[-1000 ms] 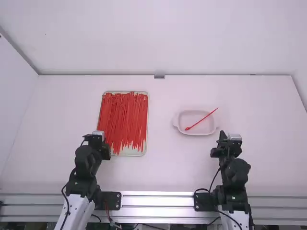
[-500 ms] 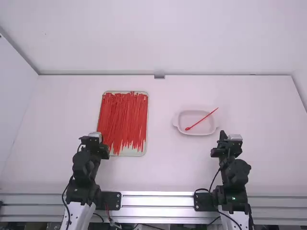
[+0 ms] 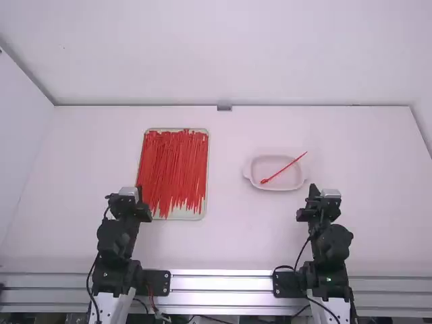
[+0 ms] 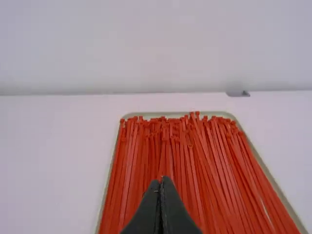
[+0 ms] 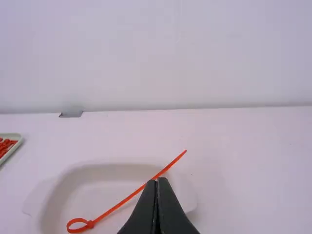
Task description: Fasten the cable tie
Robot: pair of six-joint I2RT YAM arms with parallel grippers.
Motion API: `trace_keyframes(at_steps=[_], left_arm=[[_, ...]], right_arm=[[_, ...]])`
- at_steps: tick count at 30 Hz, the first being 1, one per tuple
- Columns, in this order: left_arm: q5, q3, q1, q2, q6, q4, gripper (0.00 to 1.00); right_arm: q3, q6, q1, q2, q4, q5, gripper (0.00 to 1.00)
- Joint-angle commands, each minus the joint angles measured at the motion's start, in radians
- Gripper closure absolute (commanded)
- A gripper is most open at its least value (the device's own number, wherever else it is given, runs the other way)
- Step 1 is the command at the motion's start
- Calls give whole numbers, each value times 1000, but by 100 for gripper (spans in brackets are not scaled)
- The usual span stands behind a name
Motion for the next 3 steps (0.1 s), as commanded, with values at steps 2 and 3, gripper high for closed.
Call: trace_keyframes(at_steps=[2, 3], left_arm=[[-5, -10, -2, -23, -6, -5, 100], [-5, -10, -2, -23, -6, -5, 100]], right_arm=[[-10, 6, 3, -8, -6, 1, 100], [-10, 6, 3, -8, -6, 1, 100]])
